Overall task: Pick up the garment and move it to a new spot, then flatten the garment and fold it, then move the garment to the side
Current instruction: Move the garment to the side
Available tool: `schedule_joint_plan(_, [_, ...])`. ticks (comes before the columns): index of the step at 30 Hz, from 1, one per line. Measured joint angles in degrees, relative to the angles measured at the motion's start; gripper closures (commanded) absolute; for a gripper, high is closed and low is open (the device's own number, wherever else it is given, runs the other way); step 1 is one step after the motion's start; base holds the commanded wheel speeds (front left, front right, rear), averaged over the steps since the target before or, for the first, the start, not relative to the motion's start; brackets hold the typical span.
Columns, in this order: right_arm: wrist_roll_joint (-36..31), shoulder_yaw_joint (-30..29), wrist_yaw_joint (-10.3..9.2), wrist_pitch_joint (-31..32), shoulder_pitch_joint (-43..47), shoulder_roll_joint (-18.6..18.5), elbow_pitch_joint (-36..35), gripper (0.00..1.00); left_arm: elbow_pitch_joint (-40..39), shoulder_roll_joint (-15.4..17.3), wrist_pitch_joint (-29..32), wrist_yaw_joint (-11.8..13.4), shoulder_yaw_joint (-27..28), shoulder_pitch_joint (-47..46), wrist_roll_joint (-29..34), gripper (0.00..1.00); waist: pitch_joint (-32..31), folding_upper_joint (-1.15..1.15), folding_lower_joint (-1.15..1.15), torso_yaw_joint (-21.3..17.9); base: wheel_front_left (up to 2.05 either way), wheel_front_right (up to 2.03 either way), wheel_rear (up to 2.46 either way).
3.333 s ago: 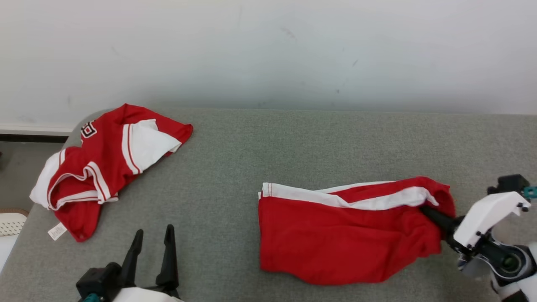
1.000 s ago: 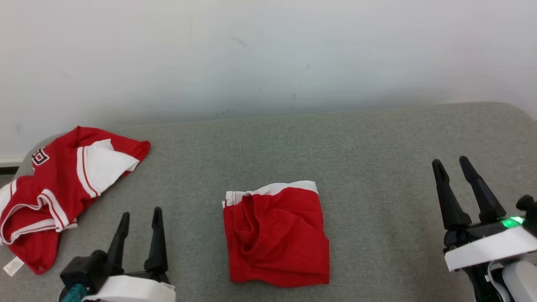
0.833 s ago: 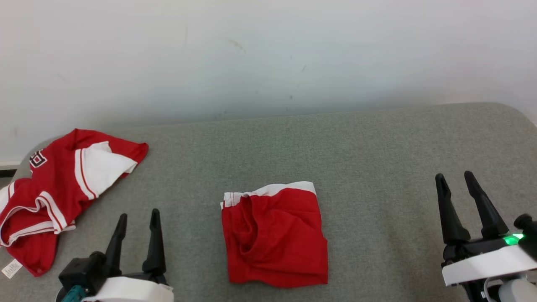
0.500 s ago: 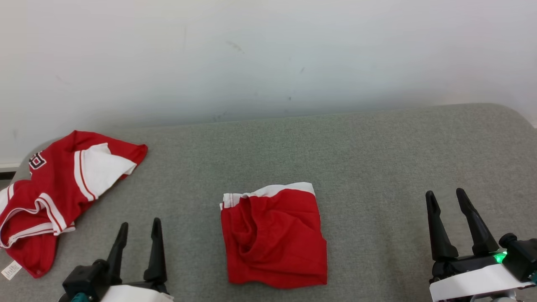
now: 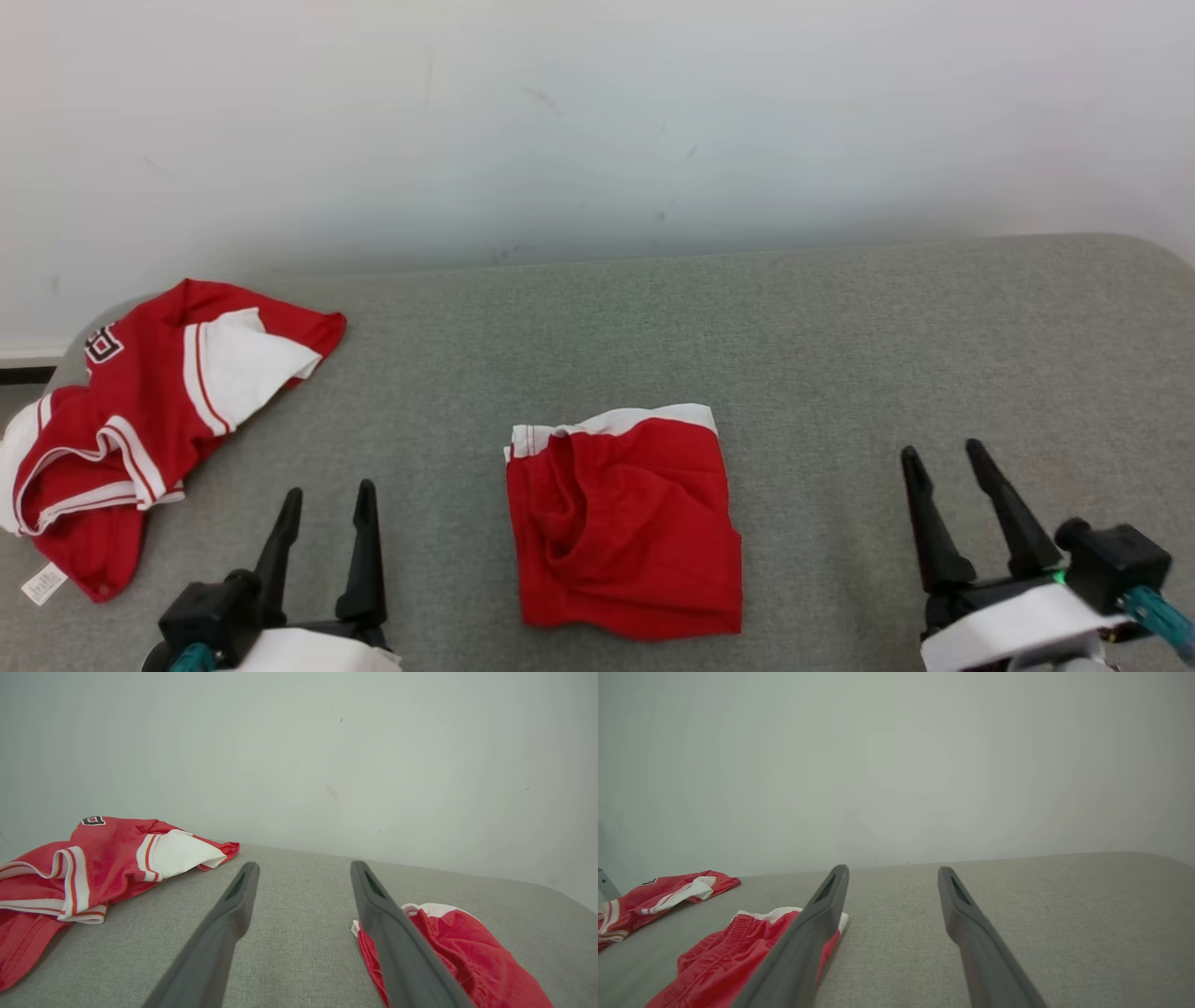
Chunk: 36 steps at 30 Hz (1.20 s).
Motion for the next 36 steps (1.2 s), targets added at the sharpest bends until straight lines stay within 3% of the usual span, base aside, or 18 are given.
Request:
schedule_joint_plan(11, [5.1, 7.9, 0.0, 12.28, -11.55, 0.9, 10.83, 0.0, 0.19, 0.0, 0.0, 0.35, -1.91, -1.35, -1.03, 0.0, 1.61, 0.0, 0.0, 3.15, 0.0, 0.0, 0.0])
schedule_joint_plan(27, [10.81, 6.14, 0.0, 31.76, -22.98, 5.15, 33.87, 0.0, 1.24, 0.0, 0.0, 1.11, -4.09, -2.95, -2.65, 0.0, 4.43, 0.0, 0.0, 10.57, 0.0, 0.0, 0.0])
schedule_joint_plan(33, [17.04, 7.72, 0.0, 38.65, -24.7, 5.0, 35.23, 0.0, 1.56, 0.0, 0.0, 1.11, -4.2, -3.02, -2.67, 0.0, 4.46, 0.0, 0.0, 12.3, 0.0, 0.0, 0.0])
schedule_joint_plan(34, [17.82, 8.48, 0.0, 39.18, -24.65, 5.05, 34.95, 0.16, 1.57, 0.0, 0.0, 1.25, -4.26, -3.02, -2.67, 0.0, 4.37, 0.0, 0.0, 12.43, 0.0, 0.0, 0.0])
schedule_joint_plan(35, [18.61, 9.03, 0.0, 39.3, -24.55, 5.14, 34.68, 0.49, 1.59, 0.0, 0.0, 1.3, -4.3, -3.01, -2.67, 0.0, 4.24, 0.0, 0.0, 12.51, 0.0, 0.0, 0.0])
schedule_joint_plan(36, [19.53, 9.48, 0.0, 39.24, -24.36, 5.2, 34.41, 0.65, 1.63, 0.0, 0.0, 1.4, -4.36, -3.0, -2.67, 0.0, 4.1, 0.0, 0.0, 12.56, 0.0, 0.0, 0.0])
